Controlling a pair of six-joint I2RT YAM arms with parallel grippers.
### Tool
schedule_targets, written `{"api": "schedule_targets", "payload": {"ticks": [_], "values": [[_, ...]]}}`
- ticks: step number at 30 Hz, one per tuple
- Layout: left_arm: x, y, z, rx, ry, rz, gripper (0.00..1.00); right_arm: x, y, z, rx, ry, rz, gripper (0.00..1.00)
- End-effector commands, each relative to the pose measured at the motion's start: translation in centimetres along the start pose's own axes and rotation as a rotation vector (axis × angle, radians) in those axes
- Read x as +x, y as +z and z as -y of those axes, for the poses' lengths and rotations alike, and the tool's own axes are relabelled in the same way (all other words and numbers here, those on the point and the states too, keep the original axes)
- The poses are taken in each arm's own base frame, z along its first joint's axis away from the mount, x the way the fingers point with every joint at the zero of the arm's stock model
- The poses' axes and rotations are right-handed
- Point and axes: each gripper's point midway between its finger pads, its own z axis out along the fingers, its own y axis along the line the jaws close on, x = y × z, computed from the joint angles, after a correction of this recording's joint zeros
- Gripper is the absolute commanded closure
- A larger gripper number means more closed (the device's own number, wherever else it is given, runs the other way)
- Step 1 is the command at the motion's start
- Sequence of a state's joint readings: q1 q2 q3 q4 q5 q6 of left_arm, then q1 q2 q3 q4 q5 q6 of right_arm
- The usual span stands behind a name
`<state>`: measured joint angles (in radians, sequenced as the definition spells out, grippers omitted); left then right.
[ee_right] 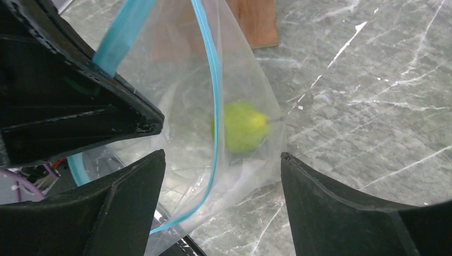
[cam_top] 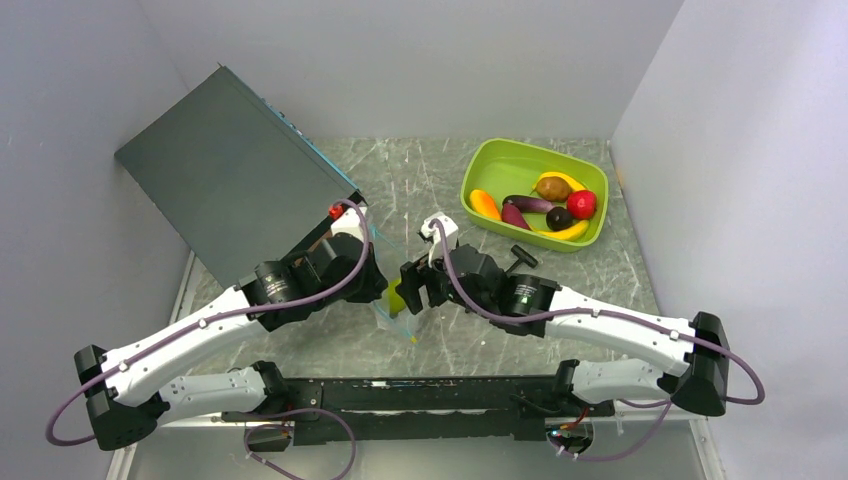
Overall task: Place the food in the zip-top bag and seal the zipper
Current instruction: Place the fake fruit in the zipper food storage bag, then pick up the fake vegetable from the bin.
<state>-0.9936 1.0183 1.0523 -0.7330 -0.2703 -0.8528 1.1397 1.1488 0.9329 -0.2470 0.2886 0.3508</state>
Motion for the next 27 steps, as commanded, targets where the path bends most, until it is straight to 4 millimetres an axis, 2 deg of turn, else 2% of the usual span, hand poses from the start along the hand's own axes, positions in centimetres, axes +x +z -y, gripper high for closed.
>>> {"api": "schedule_targets", "payload": {"ticks": [1,6,9,14,17,20,22,25,27], "values": [[-1.9,-1.2,1.2,0.030,-0.002,0.046,1.00,-3.2,-1.6,-1.4,-0.060,0.036,0.067,0.18],[-1.6,-1.4,0.6,0.010,-0.003,0.040,1.00,-5.1,-3.5,-2.1,-0.121,0.051,0.135,0.12],[-1.2,-1.4,0.0,0.002,-0.014,0.043,1.00,-6.7,-4.7,-1.8,-0.106,0.045,0.174,0.11],[-1.5,-1.9,-0.5,-0.006,-0.025,0.068,1.00,-9.6,-6.1,0.2,-0.014,0.024,0.255,0.05],[-1.7,-2.1,-0.6,-0.013,-0.025,0.075,1.00,-12.2,-6.7,1.9,0.048,0.030,0.309,0.04],[-1.5,-1.7,-0.2,0.004,-0.025,0.066,1.00,-15.3,-7.1,5.7,0.149,0.111,0.375,0.04],[-1.3,-1.6,0.1,0.017,-0.020,0.055,1.00,-16.7,-7.3,9.4,0.233,0.211,0.424,0.02],[-1.1,-1.4,0.2,0.010,-0.008,0.036,1.00,-17.5,-7.6,16.2,0.429,0.332,0.498,0.01],[-1.2,-1.5,0.4,0.010,-0.002,0.031,1.00,-17.0,-7.2,19.5,0.521,0.378,0.513,0.01]]}}
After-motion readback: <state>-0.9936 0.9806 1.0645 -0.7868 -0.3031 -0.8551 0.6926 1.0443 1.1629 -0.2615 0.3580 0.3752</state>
